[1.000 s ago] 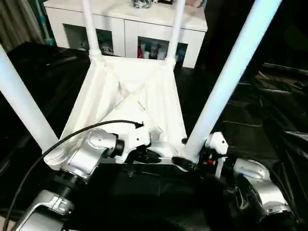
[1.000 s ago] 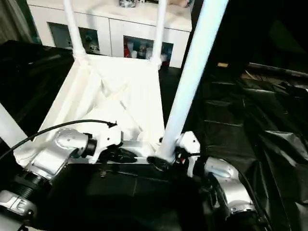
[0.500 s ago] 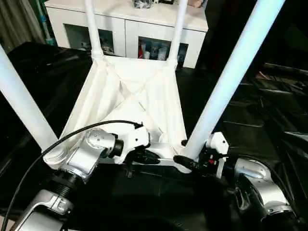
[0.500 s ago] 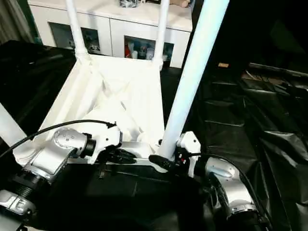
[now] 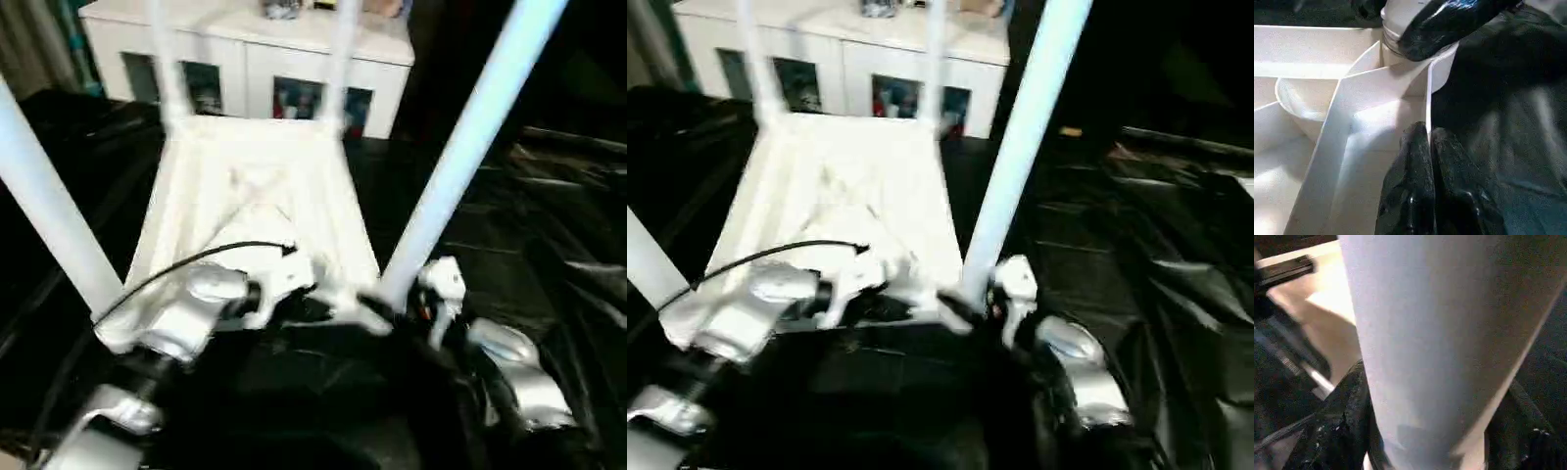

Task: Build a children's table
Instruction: Rotate leg to tighten

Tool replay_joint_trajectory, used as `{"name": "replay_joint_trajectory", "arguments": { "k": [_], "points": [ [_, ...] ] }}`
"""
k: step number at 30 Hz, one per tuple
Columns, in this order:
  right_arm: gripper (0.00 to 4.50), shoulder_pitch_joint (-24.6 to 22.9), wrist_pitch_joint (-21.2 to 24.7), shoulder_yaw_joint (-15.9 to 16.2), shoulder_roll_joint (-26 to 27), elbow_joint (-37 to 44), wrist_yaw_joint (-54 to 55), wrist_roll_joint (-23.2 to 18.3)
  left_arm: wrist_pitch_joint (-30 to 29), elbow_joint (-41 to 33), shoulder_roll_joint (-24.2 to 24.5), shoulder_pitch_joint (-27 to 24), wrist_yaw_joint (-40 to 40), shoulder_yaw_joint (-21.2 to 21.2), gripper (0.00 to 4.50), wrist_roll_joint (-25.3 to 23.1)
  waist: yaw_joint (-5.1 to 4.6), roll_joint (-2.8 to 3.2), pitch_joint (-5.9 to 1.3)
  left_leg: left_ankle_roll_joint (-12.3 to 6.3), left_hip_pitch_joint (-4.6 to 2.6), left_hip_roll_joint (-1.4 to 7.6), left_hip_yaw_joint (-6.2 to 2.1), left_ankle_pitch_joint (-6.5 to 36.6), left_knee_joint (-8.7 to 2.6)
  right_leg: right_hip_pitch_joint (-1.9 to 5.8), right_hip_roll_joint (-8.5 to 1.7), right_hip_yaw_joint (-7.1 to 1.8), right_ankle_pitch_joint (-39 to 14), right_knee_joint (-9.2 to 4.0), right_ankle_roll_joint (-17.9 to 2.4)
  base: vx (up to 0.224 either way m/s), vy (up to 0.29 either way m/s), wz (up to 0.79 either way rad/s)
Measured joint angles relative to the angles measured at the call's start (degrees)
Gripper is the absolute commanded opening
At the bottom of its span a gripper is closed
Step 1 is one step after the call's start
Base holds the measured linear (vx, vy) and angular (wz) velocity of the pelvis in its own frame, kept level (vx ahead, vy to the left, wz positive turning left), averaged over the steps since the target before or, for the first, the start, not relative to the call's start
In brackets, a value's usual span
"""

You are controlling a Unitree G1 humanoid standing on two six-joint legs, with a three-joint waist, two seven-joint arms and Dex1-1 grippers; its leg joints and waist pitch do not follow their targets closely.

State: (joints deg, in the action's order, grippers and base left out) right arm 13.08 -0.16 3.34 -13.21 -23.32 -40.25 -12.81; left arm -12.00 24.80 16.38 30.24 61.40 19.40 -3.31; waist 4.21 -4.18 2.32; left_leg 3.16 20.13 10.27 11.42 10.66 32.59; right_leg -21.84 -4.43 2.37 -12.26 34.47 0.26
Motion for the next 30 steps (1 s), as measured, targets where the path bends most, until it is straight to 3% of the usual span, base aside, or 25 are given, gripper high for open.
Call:
{"name": "replay_joint_trajectory", "arguments": {
  "k": [3, 7, 12, 13, 15, 19, 24, 30],
  "points": [
    [2.59, 0.91, -0.67, -2.42, 3.18, -2.19, 6.98, 0.40, -2.77, 1.54, -3.95, 1.08, -5.25, -0.39, 0.00, -1.34, -0.25, 0.23, -0.07, 0.00, 0.00, -0.05, 0.00, 0.00, 0.00, 0.01, 0.00, -0.07, 0.01, 0.00, 0.00, 0.000, 0.000, 0.00],
    [2.59, 4.67, -2.32, -3.61, 5.93, -6.82, 18.06, 3.98, -5.34, 5.34, -9.64, 3.54, -13.34, -0.45, 0.00, -3.05, -0.28, 0.35, -0.15, -0.01, 0.04, -0.14, 0.00, 0.00, 0.00, 0.04, -0.06, -0.12, 0.05, -0.01, -0.05, 0.000, 0.000, 0.00],
    [2.59, 6.10, -3.03, -4.18, 6.56, -8.68, 21.31, 5.11, -6.41, 7.78, -11.45, 5.19, -15.72, -0.46, 0.00, -3.31, -0.01, 0.38, -0.18, -0.01, 0.05, -0.14, -0.01, -0.01, -0.02, 0.08, -0.06, -0.11, 0.08, -0.01, -0.07, 0.000, 0.000, 0.00],
    [3.14, 6.10, -3.02, -4.38, 6.56, -8.70, 21.04, 4.94, -6.71, 8.03, -11.56, 5.32, -15.72, -0.46, 0.00, -3.34, 0.07, 0.37, -0.18, -0.01, 0.06, -0.14, -0.01, -0.01, -0.03, 0.08, -0.06, -0.10, 0.08, -0.01, -0.07, 0.000, 0.000, 0.00],
    [3.28, 5.95, -3.05, -4.87, 6.55, -8.69, 20.14, 4.46, -7.19, 7.96, -11.58, 5.33, -15.71, -0.32, 0.00, -3.33, 0.22, 0.33, -0.17, -0.01, 0.06, -0.14, -0.02, -0.01, -0.03, 0.08, -0.06, -0.10, 0.08, -0.01, -0.08, 0.000, 0.000, 0.00],
    [3.64, 4.47, -2.74, -4.61, 4.83, -6.97, 14.45, 3.58, -7.25, 6.86, -10.14, 5.34, -14.70, -0.09, 0.00, -3.28, 0.12, 0.08, -0.08, -0.01, 0.11, -0.11, -0.04, -0.01, -0.05, 0.02, -0.05, -0.06, 0.05, -0.03, -0.02, 0.000, 0.000, 0.00],
    [3.78, 2.53, -1.53, -2.18, 0.51, -3.50, 5.98, 2.94, -6.32, 4.77, -7.00, 4.48, -10.46, 0.32, 0.00, -2.99, -0.41, -0.20, 0.08, -0.01, 0.15, -0.07, -0.12, -0.01, -0.19, -0.06, -0.01, 0.05, 0.09, -0.04, -0.04, 0.000, 0.000, 0.00],
    [3.78, -0.46, -0.20, 0.52, -5.51, 1.39, -7.57, 0.03, -1.70, 0.46, 1.09, 1.73, 1.42, 0.57, 0.00, 0.48, -0.62, -0.30, 0.15, -0.01, 0.23, 0.01, -0.12, 0.00, -0.32, -0.14, 0.06, 0.11, 0.04, -0.06, -0.08, 0.000, 0.000, 0.00]
  ]
}}
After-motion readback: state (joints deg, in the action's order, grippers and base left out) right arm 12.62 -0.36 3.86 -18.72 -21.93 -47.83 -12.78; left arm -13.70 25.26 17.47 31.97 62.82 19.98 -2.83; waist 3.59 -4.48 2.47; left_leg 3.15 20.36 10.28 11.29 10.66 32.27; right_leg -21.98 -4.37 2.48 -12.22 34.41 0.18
